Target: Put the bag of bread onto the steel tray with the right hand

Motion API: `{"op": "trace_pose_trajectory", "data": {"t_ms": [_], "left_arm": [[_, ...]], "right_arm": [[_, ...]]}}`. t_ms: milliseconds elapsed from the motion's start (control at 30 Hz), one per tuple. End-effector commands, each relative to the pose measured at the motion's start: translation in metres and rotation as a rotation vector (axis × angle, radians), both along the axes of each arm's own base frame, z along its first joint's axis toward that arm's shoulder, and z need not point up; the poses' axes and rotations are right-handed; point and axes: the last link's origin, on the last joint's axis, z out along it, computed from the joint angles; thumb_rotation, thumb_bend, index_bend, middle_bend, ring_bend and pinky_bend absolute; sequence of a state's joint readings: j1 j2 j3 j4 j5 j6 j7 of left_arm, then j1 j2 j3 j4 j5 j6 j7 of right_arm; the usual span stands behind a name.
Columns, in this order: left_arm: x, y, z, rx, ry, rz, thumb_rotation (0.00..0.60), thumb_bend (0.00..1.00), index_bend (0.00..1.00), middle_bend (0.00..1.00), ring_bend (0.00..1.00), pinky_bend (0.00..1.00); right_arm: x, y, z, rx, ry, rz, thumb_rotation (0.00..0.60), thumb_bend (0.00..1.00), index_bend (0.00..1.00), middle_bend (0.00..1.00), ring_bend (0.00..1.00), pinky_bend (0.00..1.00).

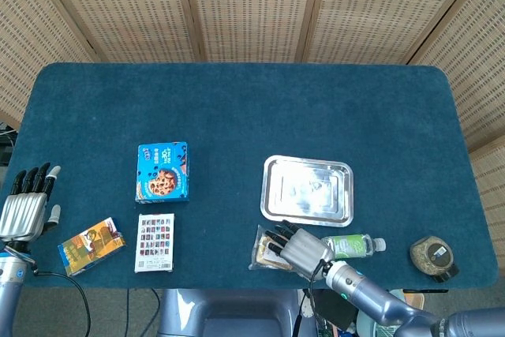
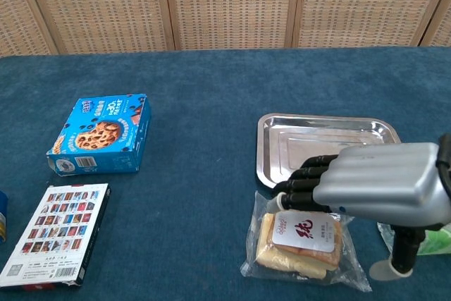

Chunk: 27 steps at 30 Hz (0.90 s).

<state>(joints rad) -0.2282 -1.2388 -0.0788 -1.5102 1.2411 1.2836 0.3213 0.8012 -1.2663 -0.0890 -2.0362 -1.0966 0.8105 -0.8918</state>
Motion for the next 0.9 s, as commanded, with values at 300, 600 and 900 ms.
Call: {"op": "trace_pose_trajectory", "data": {"t_ms": [300,600,900], "left_arm": [[0.002,-0.001,0.000,-0.004,-0.009,-0.008,0.600,0.50,0.00,0.00,0.00,0.00],[0.001,-0.001,0.000,-0.010,-0.014,-0.005,0.600,0.50,0.00,0.00,0.00,0.00],[0.001,-0.002,0.002,-0.004,-0.021,-0.007,0.600,0.50,0.00,0.00,0.00,0.00]], "right_arm": [[0.009,0.004,-0.022,0.017,0.017,-0.013,0.600,0.23,0.01,0.00,0.00,0.00],[0.013,0.004,-0.033,0.033,0.033,-0.014,0.600,0.23,0.01,0.00,0.00,0.00],[0.016,0.003,-0.045,0.059,0.039,0.000,0.600,0.23,0.03,0.13,0.05,0.23]]}}
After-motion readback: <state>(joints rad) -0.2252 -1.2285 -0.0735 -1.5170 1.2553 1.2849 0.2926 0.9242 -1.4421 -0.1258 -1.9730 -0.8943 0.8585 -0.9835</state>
